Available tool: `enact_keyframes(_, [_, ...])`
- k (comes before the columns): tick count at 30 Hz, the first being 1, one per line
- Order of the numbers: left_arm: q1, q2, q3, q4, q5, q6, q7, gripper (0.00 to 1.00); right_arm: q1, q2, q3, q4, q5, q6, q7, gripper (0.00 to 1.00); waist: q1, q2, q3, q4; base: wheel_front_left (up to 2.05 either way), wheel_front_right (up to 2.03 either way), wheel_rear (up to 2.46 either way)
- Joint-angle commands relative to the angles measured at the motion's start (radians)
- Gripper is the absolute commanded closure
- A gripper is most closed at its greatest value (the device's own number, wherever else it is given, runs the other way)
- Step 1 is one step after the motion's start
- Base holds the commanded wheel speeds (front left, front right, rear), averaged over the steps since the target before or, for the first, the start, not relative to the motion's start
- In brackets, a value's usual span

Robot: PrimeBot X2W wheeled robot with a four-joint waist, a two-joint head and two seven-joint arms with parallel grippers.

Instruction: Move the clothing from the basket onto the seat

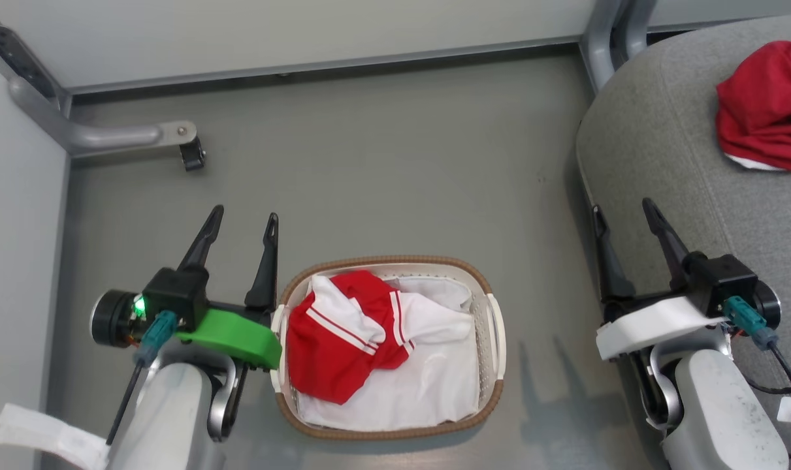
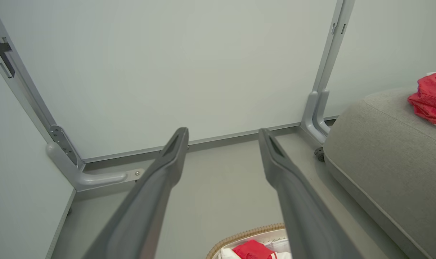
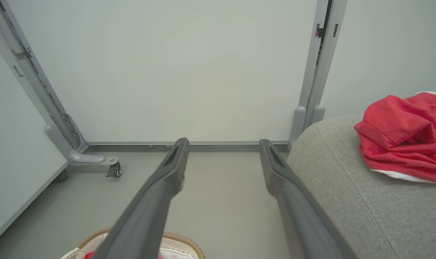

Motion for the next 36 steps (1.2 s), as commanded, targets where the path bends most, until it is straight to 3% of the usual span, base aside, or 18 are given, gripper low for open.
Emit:
enact_keyframes(1, [-0.046, 0.011, -0.015, 0.016, 0.011, -0.005, 0.006, 0.00, -0.025, -0.004, -0.006, -0.009, -0.002, -0.001, -0.005, 0.00, 0.0000, 0.0000, 0.119, -0.025, 0.00, 0.00, 0.00])
enact_keyframes(12, [-0.297, 0.051, -0.237, 0.237, 0.028, -0.007, 0.062, 0.00, -0.125, -0.003, -0.012, -0.062, 0.016, -0.001, -0.005, 0.00, 0.0000, 0.0000, 0.341, -0.075, 0.00, 0.00, 0.00])
enact_keyframes(24, [-0.440, 0.091, -0.519, 0.497, 0.031, -0.008, 0.109, 0.00, -0.201, -0.003, 0.008, -0.122, 0.062, -0.001, -0.005, 0.00, 0.0000, 0.0000, 0.522, -0.145, 0.00, 0.00, 0.00])
enact_keyframes(36, [-0.554, 0.102, -0.634, 0.672, 0.011, -0.008, 0.145, 0.00, -0.266, -0.003, 0.033, -0.162, 0.099, -0.001, -0.005, 0.00, 0.0000, 0.0000, 0.642, -0.209, 0.00, 0.00, 0.00])
